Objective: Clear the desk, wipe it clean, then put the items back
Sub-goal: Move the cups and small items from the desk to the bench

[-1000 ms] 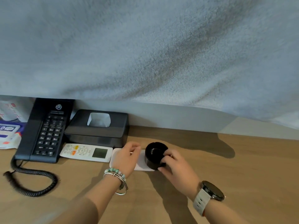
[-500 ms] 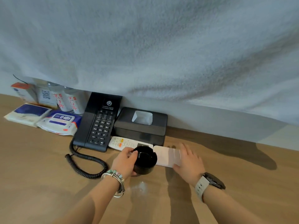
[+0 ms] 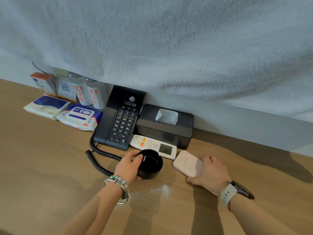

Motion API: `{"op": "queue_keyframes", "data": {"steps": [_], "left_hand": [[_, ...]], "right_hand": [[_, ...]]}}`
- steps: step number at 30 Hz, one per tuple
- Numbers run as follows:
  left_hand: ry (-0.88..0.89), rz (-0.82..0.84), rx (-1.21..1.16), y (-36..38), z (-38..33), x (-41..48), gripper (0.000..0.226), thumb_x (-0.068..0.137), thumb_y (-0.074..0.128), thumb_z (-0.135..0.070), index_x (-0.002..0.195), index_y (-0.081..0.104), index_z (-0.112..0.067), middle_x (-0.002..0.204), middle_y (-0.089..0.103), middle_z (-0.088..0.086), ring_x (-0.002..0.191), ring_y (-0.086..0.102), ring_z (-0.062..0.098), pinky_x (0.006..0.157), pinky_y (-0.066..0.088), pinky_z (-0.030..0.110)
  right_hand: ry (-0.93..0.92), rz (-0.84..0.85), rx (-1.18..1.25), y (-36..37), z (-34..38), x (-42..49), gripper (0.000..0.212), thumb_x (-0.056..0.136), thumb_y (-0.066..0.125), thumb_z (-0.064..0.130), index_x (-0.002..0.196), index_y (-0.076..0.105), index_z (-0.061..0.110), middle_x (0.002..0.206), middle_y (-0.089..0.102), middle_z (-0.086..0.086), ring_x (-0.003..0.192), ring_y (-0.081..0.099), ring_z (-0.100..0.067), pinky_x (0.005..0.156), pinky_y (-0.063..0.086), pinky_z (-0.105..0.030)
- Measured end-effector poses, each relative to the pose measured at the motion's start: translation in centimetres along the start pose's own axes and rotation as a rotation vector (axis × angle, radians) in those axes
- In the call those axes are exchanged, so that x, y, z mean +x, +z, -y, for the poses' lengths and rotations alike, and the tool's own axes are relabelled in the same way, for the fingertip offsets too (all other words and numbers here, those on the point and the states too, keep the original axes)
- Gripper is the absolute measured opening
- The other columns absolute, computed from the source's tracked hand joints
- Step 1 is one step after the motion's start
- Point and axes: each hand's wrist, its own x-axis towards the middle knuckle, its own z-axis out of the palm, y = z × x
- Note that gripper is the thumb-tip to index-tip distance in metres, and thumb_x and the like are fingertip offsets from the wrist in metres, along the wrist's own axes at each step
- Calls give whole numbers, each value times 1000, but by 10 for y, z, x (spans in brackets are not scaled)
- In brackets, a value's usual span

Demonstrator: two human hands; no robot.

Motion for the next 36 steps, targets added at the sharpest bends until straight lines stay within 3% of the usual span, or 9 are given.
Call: {"op": "queue_keyframes", "data": {"steps": [4,7,10,13,18,21,24,28,36], "left_hand": [[-12,-66,-42,-3,6,-9,13,95,50,-29,107,53,-25,107,58,6,72,64,21,66,59,40],[-33,-121,-104,-4,10,-21,14,95,49,-29,105,55,-23,103,62,9,70,67,28,66,58,41],[-39,-195,-170,-6,12,-38,16,96,48,-28,109,54,-20,101,62,10,78,66,29,63,58,38],[-39,-269,-209,-16,19,-58,15,96,48,-28,107,56,-21,97,63,12,71,65,29,60,56,37],[-86,-458,-381,-56,46,-94,16,95,51,-22,109,56,-17,95,62,10,72,61,24,49,49,30],[-94,-568,-402,-90,63,-116,16,95,49,-22,109,56,-17,92,60,7,74,59,23,47,49,29],[-128,-680,-445,-128,81,-130,19,95,50,-23,112,55,-15,95,61,7,78,60,25,45,51,26],[-155,-791,-515,-180,107,-147,20,95,50,-24,112,55,-15,101,60,13,81,62,28,63,57,41],[-181,-985,-521,-323,174,-186,18,96,48,-24,110,56,-15,95,60,9,73,59,23,54,52,32]], "right_hand": [[-50,9,183,-3,8,-17,76,66,69,63,121,34,24,106,35,10,93,46,-8,72,47,-23],[-67,16,461,-7,18,-28,64,69,73,54,110,31,28,99,46,12,86,53,-7,65,50,-23],[-65,177,824,-14,34,-35,57,78,71,45,115,34,23,101,50,8,88,56,-11,64,48,-24],[-89,333,1031,-15,54,-37,49,82,63,46,118,42,20,99,55,-1,84,59,-15,63,47,-25],[-73,698,1331,-1,108,-47,59,64,61,67,97,53,19,65,50,-1,41,50,-8,37,41,-19],[-72,852,1377,9,148,-58,46,75,55,58,95,54,16,52,58,0,41,57,-9,37,45,-20],[-152,906,1327,16,192,-69,41,74,61,40,104,58,12,67,63,-7,55,63,-16,47,51,-26],[-241,940,1210,33,257,-83,26,83,63,24,106,54,18,86,65,-11,72,65,-22,56,53,-34],[-393,983,1048,86,427,-148,23,86,64,15,104,50,13,94,65,-14,75,65,-25,54,56,-33]]}}
